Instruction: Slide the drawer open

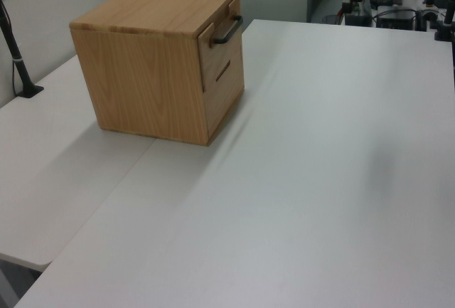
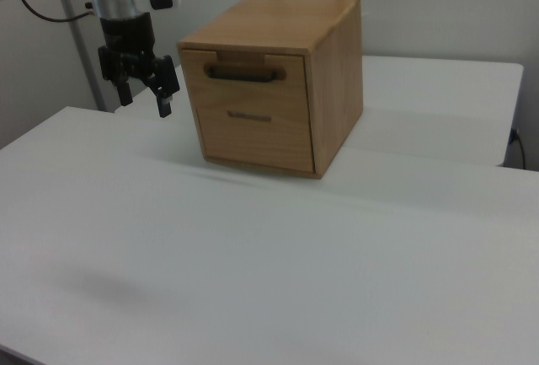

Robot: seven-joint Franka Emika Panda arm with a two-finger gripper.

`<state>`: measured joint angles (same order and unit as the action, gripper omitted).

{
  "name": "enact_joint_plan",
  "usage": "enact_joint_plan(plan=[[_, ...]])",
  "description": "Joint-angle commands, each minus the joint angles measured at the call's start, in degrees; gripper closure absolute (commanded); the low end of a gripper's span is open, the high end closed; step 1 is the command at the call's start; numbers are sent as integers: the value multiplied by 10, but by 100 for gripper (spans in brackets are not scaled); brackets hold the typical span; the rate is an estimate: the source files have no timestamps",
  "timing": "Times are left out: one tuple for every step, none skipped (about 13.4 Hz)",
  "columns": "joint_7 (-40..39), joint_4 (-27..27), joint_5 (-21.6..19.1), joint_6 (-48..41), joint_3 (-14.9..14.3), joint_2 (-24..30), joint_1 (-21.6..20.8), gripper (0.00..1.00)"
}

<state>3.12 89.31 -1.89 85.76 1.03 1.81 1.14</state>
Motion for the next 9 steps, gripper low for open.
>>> enact_joint_plan(plan=[[-5, 7, -13, 1, -2, 5, -3, 0], [-5, 7, -13, 2, -2, 5, -3, 0], [-4, 8, -13, 1, -2, 5, -3, 0], [-4, 8, -13, 1, -2, 6, -3, 0], [-4, 7, -13, 1, -2, 6, -3, 0], [-7, 6, -12, 2, -3, 5, -3, 0], [-11, 5, -12, 4, -6, 5, -3, 0], [-13, 5, -12, 7, -9, 5, -3, 0], [-13, 5, -13, 12, -9, 5, -4, 0]])
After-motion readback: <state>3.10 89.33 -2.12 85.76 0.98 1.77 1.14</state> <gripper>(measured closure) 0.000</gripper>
